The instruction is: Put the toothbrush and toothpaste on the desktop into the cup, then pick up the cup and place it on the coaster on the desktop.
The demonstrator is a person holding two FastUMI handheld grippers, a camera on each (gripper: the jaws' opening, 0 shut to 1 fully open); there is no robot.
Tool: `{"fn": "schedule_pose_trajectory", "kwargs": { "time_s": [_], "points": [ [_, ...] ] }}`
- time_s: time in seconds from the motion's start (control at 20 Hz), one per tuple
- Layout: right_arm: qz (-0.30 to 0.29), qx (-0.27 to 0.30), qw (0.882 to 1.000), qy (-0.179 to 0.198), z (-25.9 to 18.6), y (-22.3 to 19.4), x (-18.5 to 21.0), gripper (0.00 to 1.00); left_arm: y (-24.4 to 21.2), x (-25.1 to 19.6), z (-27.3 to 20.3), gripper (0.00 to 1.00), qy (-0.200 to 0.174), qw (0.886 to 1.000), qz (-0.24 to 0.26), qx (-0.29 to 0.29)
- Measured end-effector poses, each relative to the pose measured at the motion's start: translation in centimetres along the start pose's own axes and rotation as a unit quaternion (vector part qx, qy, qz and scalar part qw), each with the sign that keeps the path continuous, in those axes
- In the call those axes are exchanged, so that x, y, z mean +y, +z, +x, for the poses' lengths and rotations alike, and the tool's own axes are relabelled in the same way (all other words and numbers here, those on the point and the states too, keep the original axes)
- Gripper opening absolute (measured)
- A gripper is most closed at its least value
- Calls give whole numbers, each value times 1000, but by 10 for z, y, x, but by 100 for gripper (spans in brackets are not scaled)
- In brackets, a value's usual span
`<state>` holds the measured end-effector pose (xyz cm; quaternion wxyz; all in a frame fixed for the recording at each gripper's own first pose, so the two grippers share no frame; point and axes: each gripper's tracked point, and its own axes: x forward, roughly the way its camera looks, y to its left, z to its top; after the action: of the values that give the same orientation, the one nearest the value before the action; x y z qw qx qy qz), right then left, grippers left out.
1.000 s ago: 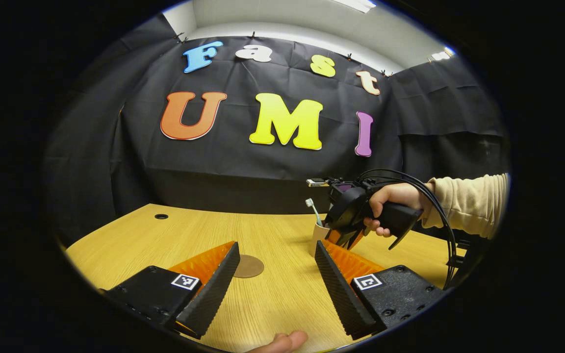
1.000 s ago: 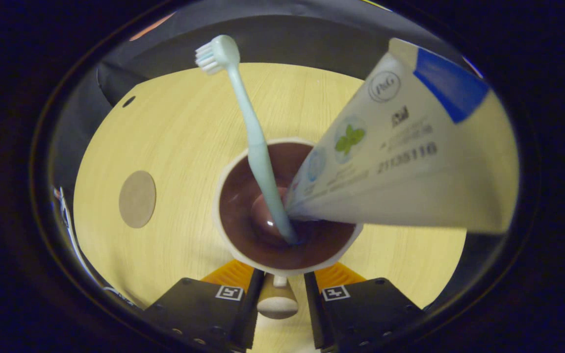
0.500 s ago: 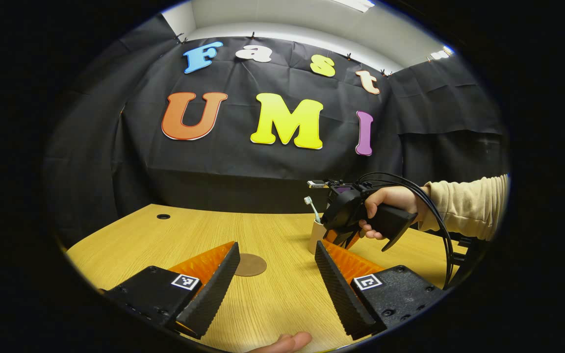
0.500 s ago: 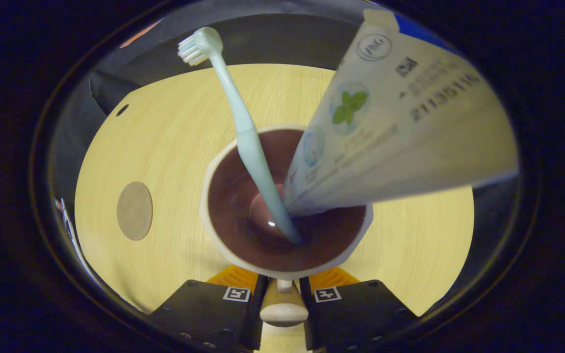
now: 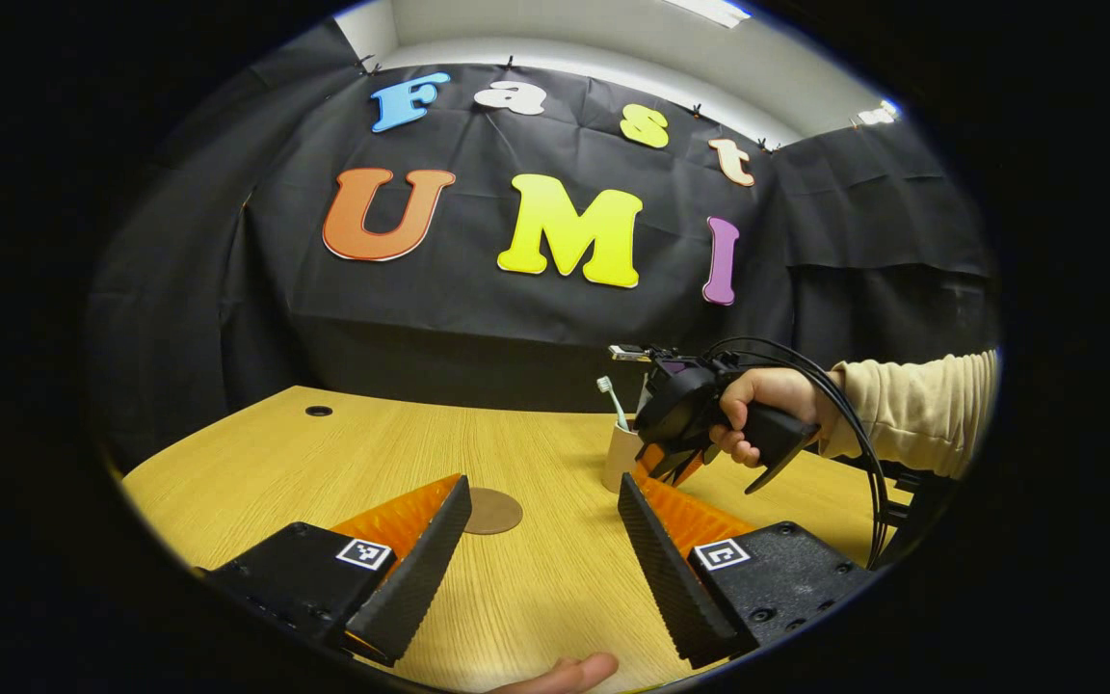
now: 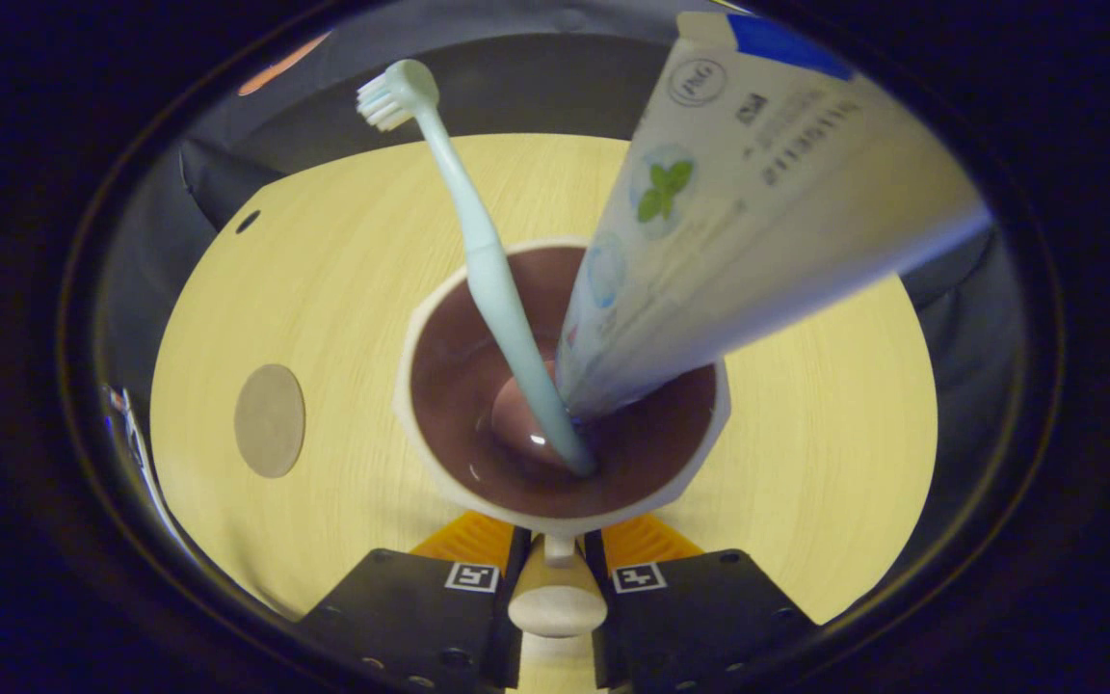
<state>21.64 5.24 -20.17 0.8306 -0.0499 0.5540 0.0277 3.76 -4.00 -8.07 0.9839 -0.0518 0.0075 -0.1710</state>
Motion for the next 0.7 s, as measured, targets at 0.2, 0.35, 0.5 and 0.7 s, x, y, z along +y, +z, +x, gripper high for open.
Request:
{"fn": "schedule_pose_trajectory", "kwargs": {
  "time_s": [0.2,0.35,0.5,0.7],
  "points": [
    [3,-4,1000,4,4,-4,1,26,2,-3,-2,98,-3,1000,0,-6],
    [3,-6,1000,6,4,-10,2,26,0,-2,-5,98,-2,1000,0,-5],
    [1,-16,1000,7,0,-8,3,26,-1,0,-11,98,0,1000,0,-6],
    [-20,-35,999,2,-8,-6,8,26,1,4,-22,98,6,1000,9,-12]
  ]
}}
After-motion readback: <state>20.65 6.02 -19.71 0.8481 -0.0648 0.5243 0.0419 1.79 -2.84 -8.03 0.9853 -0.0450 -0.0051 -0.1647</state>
